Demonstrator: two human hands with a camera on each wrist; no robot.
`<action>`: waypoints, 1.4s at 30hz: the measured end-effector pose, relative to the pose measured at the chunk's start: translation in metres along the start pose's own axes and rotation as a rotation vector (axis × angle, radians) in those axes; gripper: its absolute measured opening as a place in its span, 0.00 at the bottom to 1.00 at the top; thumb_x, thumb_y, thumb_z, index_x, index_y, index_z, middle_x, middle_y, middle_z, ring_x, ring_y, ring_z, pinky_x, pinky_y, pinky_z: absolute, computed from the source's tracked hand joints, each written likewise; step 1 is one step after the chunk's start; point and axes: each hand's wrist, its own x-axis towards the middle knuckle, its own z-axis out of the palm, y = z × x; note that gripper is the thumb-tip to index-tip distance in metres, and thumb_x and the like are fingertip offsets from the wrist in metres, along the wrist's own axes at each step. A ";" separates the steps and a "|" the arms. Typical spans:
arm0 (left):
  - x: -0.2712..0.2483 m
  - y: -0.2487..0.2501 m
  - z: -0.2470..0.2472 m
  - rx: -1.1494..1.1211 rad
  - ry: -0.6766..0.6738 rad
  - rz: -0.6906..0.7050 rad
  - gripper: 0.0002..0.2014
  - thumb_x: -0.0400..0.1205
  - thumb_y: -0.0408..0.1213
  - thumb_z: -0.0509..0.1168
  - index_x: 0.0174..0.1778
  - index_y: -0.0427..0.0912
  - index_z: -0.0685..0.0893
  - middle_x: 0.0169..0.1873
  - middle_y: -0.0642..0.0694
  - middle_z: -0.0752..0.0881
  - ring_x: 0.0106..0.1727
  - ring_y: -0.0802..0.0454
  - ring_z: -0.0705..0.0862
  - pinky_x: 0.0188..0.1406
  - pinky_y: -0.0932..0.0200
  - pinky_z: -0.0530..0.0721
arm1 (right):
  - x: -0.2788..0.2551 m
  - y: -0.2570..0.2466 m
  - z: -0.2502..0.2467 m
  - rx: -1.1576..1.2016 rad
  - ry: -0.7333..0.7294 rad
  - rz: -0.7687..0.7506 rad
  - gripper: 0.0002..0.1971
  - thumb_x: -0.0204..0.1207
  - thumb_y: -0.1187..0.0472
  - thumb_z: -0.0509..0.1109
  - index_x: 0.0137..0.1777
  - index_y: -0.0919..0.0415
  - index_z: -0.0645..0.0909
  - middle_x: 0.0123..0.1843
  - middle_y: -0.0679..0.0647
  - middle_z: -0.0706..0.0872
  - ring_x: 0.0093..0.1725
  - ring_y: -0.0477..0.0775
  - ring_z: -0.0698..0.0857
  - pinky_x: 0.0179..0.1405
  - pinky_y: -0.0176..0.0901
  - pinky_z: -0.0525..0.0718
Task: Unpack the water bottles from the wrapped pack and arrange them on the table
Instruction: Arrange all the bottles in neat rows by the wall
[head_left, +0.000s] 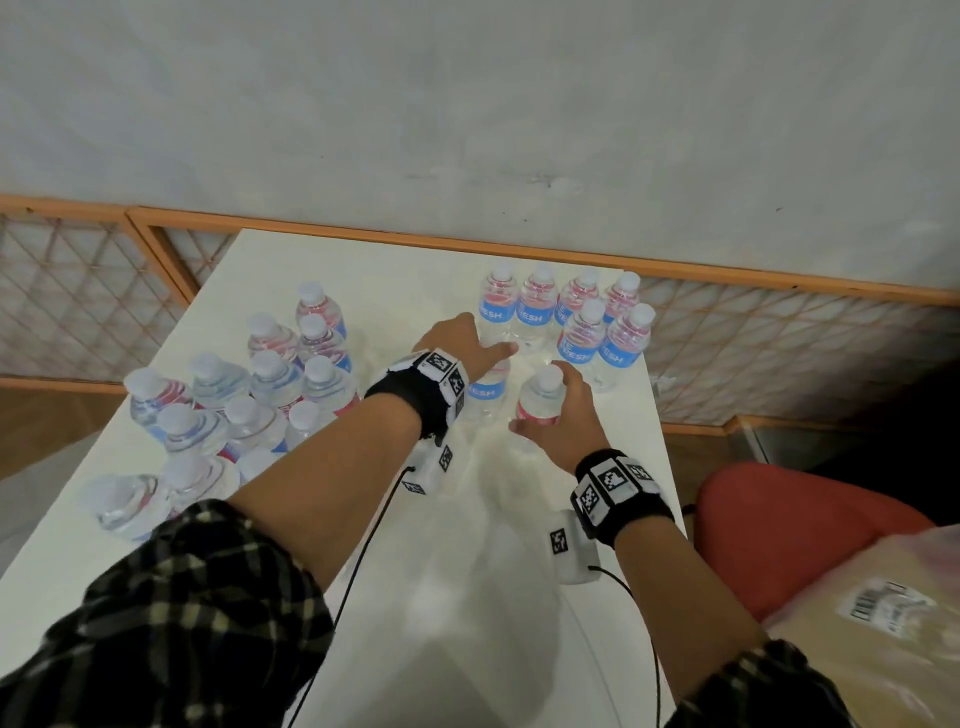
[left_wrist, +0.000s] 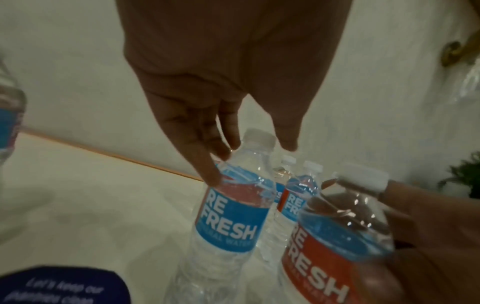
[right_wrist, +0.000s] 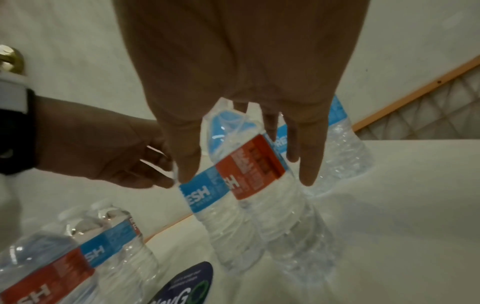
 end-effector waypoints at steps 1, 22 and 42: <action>-0.001 -0.001 0.002 -0.060 -0.019 -0.012 0.34 0.72 0.63 0.68 0.65 0.42 0.73 0.60 0.43 0.79 0.59 0.42 0.82 0.51 0.52 0.79 | 0.000 -0.003 0.000 -0.052 0.004 0.005 0.46 0.61 0.55 0.84 0.76 0.53 0.61 0.69 0.52 0.68 0.65 0.46 0.67 0.69 0.42 0.68; 0.000 -0.031 0.085 -0.499 -0.005 -0.076 0.33 0.72 0.48 0.76 0.68 0.39 0.73 0.62 0.42 0.83 0.63 0.43 0.84 0.55 0.57 0.80 | 0.027 0.015 0.023 0.091 0.224 0.263 0.46 0.61 0.47 0.83 0.75 0.58 0.63 0.69 0.60 0.68 0.66 0.58 0.73 0.65 0.50 0.75; 0.011 -0.043 0.084 -0.420 -0.075 -0.048 0.33 0.77 0.50 0.70 0.74 0.42 0.66 0.67 0.42 0.80 0.66 0.41 0.80 0.62 0.52 0.78 | 0.041 0.006 -0.006 0.098 0.107 0.072 0.34 0.73 0.67 0.72 0.76 0.55 0.61 0.71 0.52 0.77 0.67 0.51 0.78 0.61 0.39 0.73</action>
